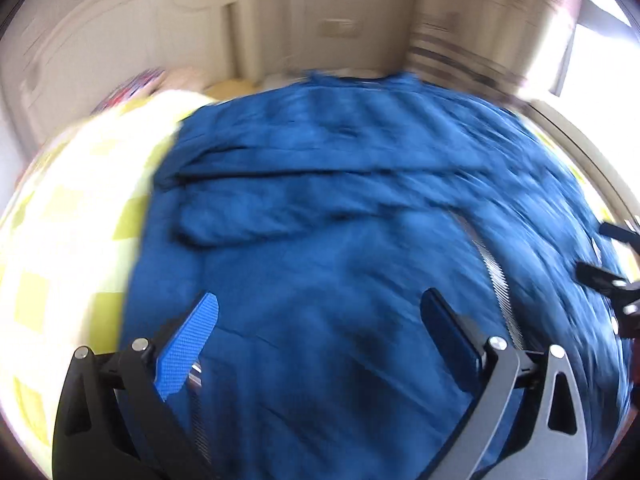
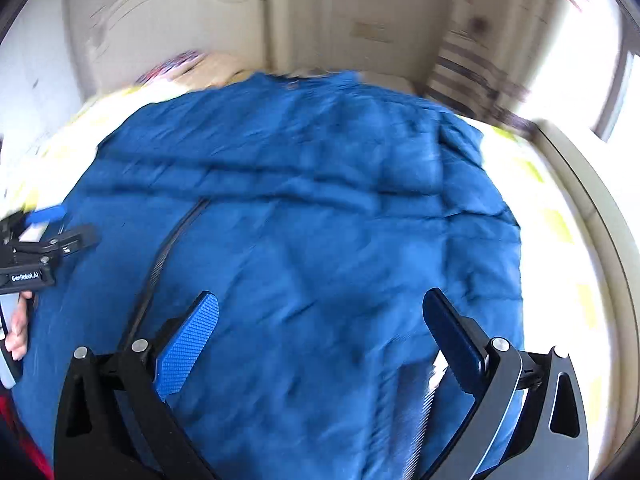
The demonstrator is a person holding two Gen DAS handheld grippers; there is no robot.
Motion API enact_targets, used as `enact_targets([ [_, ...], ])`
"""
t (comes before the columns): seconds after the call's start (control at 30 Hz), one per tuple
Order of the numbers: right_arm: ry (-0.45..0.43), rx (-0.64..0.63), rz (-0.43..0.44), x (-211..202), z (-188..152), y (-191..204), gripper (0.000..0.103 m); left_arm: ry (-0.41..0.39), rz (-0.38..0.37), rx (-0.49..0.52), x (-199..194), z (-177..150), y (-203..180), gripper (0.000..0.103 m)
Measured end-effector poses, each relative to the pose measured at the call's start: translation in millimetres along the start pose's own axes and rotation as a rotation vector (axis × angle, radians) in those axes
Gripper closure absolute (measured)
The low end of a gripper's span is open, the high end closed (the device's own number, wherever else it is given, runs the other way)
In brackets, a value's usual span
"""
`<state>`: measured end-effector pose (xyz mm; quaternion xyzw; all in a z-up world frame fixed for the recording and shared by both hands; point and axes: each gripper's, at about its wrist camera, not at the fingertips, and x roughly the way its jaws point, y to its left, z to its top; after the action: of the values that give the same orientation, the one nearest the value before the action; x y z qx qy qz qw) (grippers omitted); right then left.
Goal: Fold large clothes
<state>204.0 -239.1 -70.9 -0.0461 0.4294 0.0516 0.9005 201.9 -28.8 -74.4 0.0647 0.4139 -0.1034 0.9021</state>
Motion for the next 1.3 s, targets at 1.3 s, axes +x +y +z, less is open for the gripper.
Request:
enact_targets([
  [1.3,0.001,0.057,0.017,-42,-121,-13,0.005,0.014,0.083,-0.066,-52,-104,45,0.002],
])
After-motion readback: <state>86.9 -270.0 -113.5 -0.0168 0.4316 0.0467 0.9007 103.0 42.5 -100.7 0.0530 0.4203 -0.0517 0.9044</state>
